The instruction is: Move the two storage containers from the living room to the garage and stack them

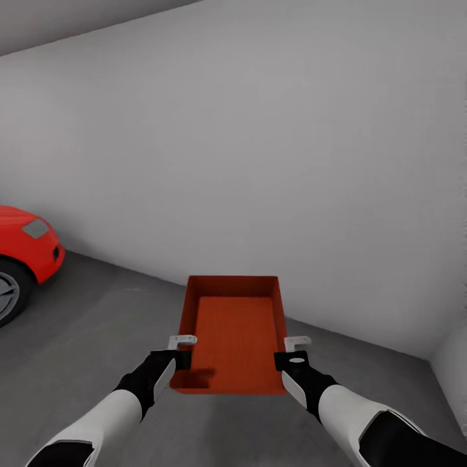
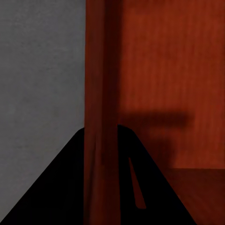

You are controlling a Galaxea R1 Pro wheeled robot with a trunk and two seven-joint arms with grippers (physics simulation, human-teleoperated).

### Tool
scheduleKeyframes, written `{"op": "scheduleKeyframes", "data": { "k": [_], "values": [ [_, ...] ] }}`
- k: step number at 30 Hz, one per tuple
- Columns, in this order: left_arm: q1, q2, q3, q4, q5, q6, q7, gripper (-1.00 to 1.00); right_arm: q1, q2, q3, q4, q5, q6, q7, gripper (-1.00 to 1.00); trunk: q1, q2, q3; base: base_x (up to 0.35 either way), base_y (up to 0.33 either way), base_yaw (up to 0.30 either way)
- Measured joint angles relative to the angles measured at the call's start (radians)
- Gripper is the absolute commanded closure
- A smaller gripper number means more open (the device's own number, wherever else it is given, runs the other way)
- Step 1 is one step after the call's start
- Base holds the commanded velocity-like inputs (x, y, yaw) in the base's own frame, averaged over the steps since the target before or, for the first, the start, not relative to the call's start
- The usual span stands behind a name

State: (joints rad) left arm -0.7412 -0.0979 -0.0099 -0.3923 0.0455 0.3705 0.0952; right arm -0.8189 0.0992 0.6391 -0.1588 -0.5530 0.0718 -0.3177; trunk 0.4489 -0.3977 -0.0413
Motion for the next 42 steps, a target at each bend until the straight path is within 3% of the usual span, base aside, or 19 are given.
{"op": "scheduleKeyframes", "data": {
  "k": [30, 42],
  "values": [
    [0.0, 0.001, -0.003, -0.004, 0.002, 0.001, 0.001, 1.0, 0.0, 0.001, -0.004, -0.001, 0.004, -0.002, -0.002, 1.0, 0.0, 0.0, 0.0, 0.031, 0.001, -0.245],
    [0.0, 0.0, 0.001, -0.001, -0.001, 0.006, 0.001, 1.0, 0.0, 0.001, -0.001, -0.001, 0.001, 0.006, -0.002, 1.0, 0.0, 0.0, 0.0, 0.266, 0.16, -0.245]
  ]
}}
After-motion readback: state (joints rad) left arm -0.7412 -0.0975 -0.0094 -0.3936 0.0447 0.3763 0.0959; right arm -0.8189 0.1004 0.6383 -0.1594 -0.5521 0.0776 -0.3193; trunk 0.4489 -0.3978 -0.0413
